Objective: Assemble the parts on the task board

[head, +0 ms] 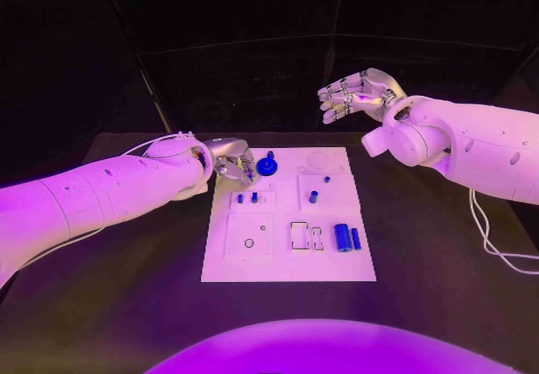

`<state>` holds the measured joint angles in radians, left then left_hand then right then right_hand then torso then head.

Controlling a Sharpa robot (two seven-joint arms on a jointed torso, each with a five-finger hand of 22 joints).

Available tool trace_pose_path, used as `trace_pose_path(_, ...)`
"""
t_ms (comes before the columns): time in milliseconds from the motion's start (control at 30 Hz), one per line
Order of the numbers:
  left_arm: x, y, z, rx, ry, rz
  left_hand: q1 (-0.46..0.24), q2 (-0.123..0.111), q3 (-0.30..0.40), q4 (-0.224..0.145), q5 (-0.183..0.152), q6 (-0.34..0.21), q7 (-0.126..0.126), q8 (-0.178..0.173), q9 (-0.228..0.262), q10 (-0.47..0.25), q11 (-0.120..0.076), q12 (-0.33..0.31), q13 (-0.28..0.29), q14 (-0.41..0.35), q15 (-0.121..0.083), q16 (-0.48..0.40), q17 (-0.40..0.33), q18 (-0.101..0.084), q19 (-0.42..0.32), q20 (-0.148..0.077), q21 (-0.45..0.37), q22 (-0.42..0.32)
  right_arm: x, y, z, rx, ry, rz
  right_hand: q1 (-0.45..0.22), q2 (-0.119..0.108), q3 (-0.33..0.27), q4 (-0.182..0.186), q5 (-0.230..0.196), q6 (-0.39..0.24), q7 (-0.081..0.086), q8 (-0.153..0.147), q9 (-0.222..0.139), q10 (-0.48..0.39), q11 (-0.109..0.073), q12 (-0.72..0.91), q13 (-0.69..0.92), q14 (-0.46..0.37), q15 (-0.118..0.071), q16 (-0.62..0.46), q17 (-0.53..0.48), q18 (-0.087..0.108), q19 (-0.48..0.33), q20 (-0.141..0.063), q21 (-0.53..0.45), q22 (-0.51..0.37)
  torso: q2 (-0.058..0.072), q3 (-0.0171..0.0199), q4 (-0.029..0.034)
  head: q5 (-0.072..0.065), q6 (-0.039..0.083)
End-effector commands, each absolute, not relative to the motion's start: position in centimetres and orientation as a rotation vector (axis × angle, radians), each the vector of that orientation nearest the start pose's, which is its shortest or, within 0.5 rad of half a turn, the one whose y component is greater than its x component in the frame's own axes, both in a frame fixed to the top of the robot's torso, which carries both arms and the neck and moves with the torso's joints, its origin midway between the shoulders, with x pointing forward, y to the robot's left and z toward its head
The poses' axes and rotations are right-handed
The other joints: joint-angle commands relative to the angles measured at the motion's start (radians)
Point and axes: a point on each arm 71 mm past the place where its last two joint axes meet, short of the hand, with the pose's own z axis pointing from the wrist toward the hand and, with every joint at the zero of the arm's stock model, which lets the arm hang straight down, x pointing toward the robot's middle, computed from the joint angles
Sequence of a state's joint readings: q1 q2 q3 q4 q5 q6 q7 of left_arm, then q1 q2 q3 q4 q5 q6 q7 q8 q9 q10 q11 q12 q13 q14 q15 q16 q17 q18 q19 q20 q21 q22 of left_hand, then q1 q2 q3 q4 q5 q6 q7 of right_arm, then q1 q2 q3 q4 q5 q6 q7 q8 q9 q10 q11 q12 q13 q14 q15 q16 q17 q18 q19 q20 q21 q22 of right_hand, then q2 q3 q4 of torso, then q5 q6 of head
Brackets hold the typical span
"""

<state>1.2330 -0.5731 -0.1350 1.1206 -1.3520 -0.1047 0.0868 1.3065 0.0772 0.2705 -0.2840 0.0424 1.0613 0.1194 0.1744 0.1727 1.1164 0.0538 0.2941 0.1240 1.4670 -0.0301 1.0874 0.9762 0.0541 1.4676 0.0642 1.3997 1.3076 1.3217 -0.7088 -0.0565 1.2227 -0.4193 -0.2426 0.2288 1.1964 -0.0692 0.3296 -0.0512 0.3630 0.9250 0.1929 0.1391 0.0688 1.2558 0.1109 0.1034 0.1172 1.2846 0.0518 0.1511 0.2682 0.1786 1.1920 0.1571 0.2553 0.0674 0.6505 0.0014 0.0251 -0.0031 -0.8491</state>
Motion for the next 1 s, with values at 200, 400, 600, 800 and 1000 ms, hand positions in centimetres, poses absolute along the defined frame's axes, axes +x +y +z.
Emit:
trace_pose_path(200,53.85,16.87,-23.33,0.279,1.914,-0.672,0.000,-0.004,0.007,0.000,0.004,0.005,0.003,-0.007,-0.001,0.008,0.000,-0.002,0.000,0.013,-0.003,-0.002,-0.001,-0.008,0.046,0.002,0.002,0.070,55.72,-22.32,-13.90,0.670,1.535,1.250,0.005,0.003,-0.001,0.003,0.006,-0.004,0.000,0.004,0.001,0.002,0.002,-0.004,-0.001,0.004,0.002,-0.005,0.001,0.005,0.008,0.000,-0.005,-0.001,0.000,-0.0002,0.0010,0.000,-0.001)
trace_pose_path(400,53.81,16.66,-23.38,0.287,1.917,-0.674,0.000,-0.004,0.007,0.000,0.004,0.005,0.003,-0.007,-0.001,0.008,0.000,-0.002,0.000,0.013,-0.003,-0.002,-0.001,-0.008,0.046,0.002,0.002,0.070,55.72,-22.31,-13.90,0.670,1.535,1.250,0.005,0.003,-0.001,0.003,0.006,-0.004,0.000,0.004,0.001,0.002,0.002,-0.004,-0.001,0.004,0.002,-0.005,0.001,0.005,0.008,0.000,-0.005,-0.001,-0.001,0.0000,0.0008,0.000,-0.002)
trace_pose_path(600,53.86,16.57,-23.47,0.287,1.926,-0.669,-0.001,-0.005,0.008,0.000,0.004,0.005,0.003,-0.008,-0.002,0.008,0.000,-0.004,-0.001,0.013,-0.003,-0.004,-0.004,-0.008,0.046,0.002,0.002,0.070,55.73,-22.29,-13.90,0.670,1.535,1.251,0.005,0.003,-0.001,0.003,0.006,-0.004,0.000,0.004,0.001,0.002,0.002,-0.004,-0.001,0.004,0.002,-0.005,0.001,0.005,0.008,0.000,-0.005,-0.001,0.000,0.0001,0.0009,0.000,-0.002)
trace_pose_path(800,53.88,16.55,-23.60,0.287,1.942,-0.660,-0.002,-0.006,0.008,0.001,0.004,0.005,0.003,-0.009,-0.002,0.009,0.000,-0.004,-0.001,0.013,-0.003,-0.004,-0.004,-0.008,0.046,0.002,0.001,0.069,55.71,-22.31,-13.90,0.670,1.536,1.250,0.008,0.003,0.000,0.003,0.006,-0.004,0.000,0.004,0.001,0.003,0.001,-0.004,-0.002,0.005,0.002,-0.006,0.002,0.005,0.009,0.000,-0.007,-0.001,0.000,-0.0002,0.0009,-0.001,-0.003)
trace_pose_path(1000,53.77,16.38,-23.75,0.296,1.966,-0.661,-0.003,-0.006,0.009,0.001,0.004,0.005,0.003,-0.009,-0.003,0.009,0.001,-0.005,-0.001,0.012,-0.003,-0.005,-0.006,-0.008,0.046,0.002,0.002,0.070,55.72,-22.30,-13.91,0.670,1.536,1.251,0.008,0.003,0.000,0.003,0.006,-0.004,0.000,0.004,0.001,0.003,0.001,-0.004,-0.002,0.005,0.002,-0.006,0.002,0.005,0.009,0.000,-0.007,0.000,0.000,0.0001,0.0012,-0.001,-0.006)
